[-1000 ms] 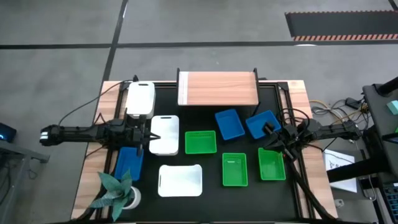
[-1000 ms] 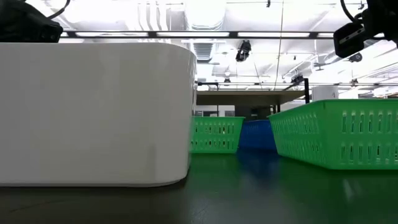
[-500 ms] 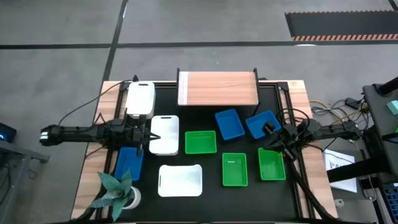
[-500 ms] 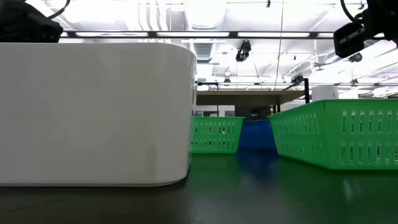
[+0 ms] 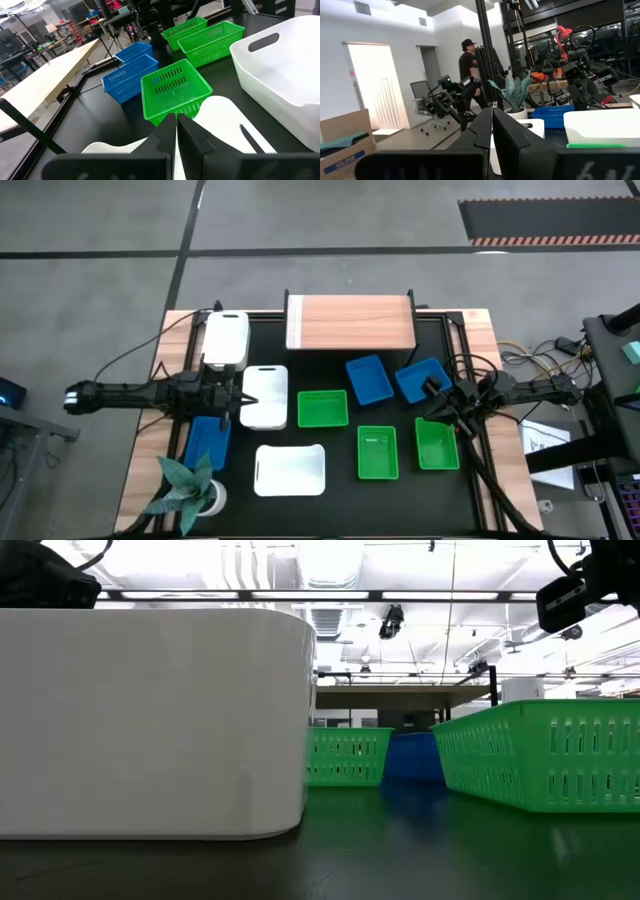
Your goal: Stack baskets on shelf by color
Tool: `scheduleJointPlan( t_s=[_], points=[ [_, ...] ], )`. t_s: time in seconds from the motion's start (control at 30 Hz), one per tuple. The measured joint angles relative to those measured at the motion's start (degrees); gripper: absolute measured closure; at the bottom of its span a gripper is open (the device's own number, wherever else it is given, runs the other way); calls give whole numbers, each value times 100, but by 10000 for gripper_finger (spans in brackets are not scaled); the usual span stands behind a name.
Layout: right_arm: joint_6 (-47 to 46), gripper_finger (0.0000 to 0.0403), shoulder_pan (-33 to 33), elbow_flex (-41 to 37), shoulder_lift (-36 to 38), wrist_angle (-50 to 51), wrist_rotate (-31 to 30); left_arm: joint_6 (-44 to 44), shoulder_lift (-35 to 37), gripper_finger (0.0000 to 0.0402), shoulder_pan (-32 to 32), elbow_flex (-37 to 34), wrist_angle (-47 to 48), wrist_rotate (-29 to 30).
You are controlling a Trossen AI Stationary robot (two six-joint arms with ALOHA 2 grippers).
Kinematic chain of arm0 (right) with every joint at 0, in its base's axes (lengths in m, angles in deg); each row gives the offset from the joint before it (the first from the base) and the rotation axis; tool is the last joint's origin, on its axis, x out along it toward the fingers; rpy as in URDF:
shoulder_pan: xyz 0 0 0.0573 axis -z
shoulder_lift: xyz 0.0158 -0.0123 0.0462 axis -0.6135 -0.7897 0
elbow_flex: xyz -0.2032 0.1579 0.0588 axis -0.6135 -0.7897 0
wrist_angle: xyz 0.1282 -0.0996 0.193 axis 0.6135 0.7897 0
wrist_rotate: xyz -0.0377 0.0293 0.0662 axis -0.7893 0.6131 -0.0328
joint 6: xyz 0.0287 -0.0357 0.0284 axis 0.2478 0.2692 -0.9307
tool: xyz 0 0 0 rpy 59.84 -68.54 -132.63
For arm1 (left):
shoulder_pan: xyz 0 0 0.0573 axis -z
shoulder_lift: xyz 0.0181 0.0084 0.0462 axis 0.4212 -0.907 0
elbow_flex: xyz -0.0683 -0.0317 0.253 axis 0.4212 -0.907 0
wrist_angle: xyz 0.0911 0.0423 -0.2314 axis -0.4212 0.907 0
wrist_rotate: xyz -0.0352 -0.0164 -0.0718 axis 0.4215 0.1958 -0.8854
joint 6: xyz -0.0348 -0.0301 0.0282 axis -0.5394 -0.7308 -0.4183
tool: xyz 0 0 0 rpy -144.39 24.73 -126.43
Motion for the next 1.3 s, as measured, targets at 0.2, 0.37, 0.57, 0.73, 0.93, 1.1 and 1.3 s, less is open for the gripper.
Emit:
scheduleJointPlan(
  t_s=[0.2,0.37,0.57,0.73,0.93,1.1,1.3],
  points=[
    [-2,394,0,0,1,-1,0,1,0,402,0,0,-1,0],
    [-2,394,1,0,2,-2,0,0,0,402,0,0,-2,0],
    [0,394,0,0,0,0,0,1,0,402,0,0,-1,0],
    [442,394,2,0,1,-2,-15,0,0,402,-1,0,0,0],
    [1592,394,2,0,2,-4,-10,0,2,402,0,0,0,0],
    [1805,394,2,0,2,-2,-9,1,1,402,-2,0,-1,0],
    [1668,394,2,0,2,-2,-9,2,0,402,0,0,0,0]
  ],
)
